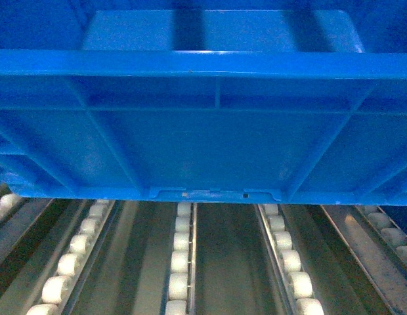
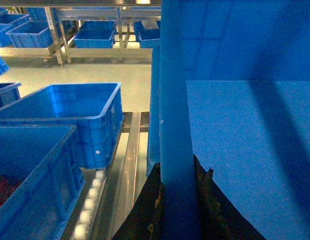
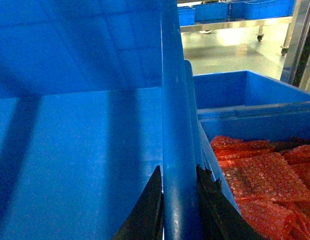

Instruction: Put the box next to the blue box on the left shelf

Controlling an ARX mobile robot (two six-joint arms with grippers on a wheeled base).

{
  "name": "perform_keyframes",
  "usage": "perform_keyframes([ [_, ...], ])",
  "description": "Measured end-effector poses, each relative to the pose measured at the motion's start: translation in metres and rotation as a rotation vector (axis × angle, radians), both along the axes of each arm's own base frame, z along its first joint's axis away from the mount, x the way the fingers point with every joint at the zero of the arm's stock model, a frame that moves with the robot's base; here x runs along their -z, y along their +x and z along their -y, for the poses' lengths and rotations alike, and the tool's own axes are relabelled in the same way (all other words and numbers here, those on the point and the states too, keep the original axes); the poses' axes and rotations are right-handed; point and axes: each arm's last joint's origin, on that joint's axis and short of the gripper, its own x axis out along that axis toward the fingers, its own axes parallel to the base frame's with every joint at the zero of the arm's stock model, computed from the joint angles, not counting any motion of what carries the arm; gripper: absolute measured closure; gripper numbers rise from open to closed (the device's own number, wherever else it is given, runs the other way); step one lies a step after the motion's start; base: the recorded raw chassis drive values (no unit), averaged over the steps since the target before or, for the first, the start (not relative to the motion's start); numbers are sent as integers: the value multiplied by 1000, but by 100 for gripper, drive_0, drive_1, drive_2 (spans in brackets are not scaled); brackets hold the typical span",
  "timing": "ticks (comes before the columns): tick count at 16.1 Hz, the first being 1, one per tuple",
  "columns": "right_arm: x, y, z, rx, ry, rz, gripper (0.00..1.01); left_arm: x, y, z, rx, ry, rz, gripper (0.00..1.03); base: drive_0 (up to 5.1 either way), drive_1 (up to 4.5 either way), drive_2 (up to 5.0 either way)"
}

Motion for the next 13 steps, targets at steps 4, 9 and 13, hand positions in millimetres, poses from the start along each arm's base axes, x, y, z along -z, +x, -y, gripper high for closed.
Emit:
perform_keyframes([
  [4,0,0,0,0,0,0,90,0,0,0,0,0,0,92,0,0,0],
  [9,0,0,0,0,0,0,90,0,0,0,0,0,0,92,0,0,0],
  [13,1,0,0,6,-7,-15,90,0,0,0,0,0,0,92,0,0,0],
])
